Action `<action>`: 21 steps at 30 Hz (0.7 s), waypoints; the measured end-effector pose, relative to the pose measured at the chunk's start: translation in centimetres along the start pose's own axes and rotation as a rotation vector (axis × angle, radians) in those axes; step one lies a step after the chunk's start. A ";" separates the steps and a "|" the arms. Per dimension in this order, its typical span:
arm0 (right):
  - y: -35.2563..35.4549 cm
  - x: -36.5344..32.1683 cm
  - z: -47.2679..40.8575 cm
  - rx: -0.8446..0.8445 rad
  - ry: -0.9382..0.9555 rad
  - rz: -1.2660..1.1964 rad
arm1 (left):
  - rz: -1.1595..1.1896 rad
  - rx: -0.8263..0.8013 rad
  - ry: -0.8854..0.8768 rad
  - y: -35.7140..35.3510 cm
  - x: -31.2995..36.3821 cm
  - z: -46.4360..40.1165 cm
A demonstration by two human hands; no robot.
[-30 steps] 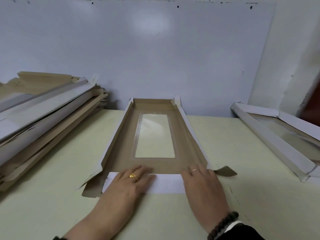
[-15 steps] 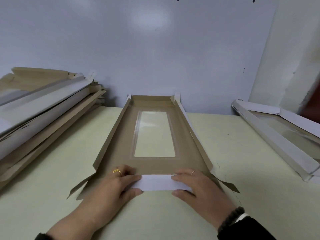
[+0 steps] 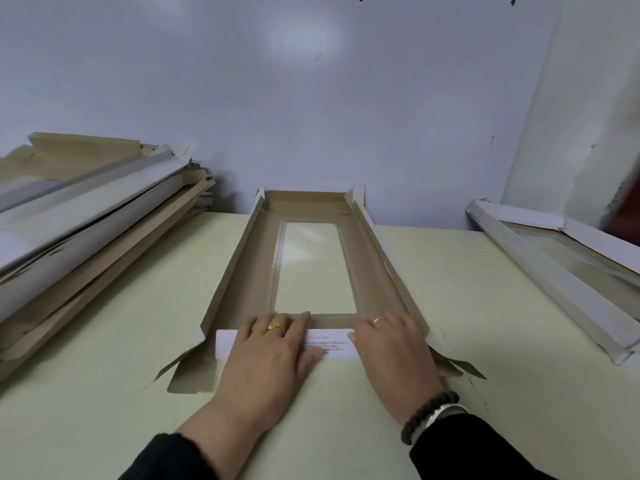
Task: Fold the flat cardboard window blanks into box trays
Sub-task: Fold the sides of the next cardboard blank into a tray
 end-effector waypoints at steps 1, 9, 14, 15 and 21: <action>-0.4 -0.4 -0.1 -0.006 0.030 -0.002 | -0.028 -0.042 -0.003 -0.6 0.2 -0.3; -3.7 2.1 0.9 -0.416 -0.088 -0.165 | 0.034 -0.294 0.023 -2.6 -0.3 -0.7; -4.0 3.2 0.8 -0.418 -0.131 -0.169 | 0.056 -0.271 0.008 -2.8 -0.5 -1.0; -3.8 3.3 0.6 -0.407 -0.135 -0.175 | 0.063 -0.260 0.002 -2.9 -0.5 -1.2; -0.4 2.9 -0.2 -0.117 -0.101 -0.212 | 0.121 -0.028 -0.084 -1.1 -0.4 -1.5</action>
Point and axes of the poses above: each hand's wrist, its own z-axis away from the middle knuckle, its own y-axis out of the back of the hand, x = y × z, the point moved 5 cm from there along -z, towards the middle knuckle, and after that the axes turned 10 degrees about -z, right-handed, at the moved point
